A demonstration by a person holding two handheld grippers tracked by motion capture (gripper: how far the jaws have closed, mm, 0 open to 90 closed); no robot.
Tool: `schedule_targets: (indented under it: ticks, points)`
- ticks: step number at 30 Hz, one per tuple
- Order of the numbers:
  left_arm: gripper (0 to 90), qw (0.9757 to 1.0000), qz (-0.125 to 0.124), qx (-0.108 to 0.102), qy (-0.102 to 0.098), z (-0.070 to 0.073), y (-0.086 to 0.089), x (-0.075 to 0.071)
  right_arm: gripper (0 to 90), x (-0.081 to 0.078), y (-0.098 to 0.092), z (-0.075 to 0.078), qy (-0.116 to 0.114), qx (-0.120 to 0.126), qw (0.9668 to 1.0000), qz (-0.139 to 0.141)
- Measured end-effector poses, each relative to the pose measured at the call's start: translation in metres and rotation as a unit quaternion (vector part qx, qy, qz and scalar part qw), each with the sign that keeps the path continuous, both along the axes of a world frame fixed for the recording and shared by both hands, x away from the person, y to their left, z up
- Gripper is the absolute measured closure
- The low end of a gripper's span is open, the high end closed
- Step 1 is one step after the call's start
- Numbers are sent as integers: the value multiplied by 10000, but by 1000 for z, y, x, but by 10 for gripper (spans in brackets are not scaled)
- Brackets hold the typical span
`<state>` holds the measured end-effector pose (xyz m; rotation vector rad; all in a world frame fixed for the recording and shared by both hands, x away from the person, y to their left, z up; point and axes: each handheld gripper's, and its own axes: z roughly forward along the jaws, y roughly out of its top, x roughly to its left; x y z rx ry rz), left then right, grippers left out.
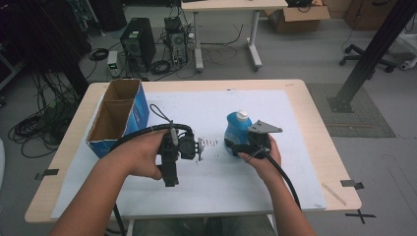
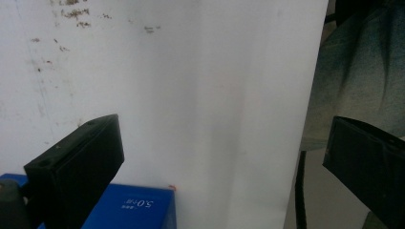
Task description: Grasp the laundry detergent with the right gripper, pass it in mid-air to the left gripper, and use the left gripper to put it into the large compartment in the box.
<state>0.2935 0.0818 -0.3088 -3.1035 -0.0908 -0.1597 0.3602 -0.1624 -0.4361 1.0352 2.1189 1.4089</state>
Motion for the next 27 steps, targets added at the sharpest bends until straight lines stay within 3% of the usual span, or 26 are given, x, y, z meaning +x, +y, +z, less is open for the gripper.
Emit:
schedule_targets:
  ticks: [9, 27]
  points:
    - [2, 10000, 22, -5, 10, -2, 2, 0, 243, -1, 3, 0, -162, -32, 9999, 3]
    - [2, 10000, 22, 3, 4, -3, 1, 1, 374, -1, 3, -3, -265, -57, 9996, -35]
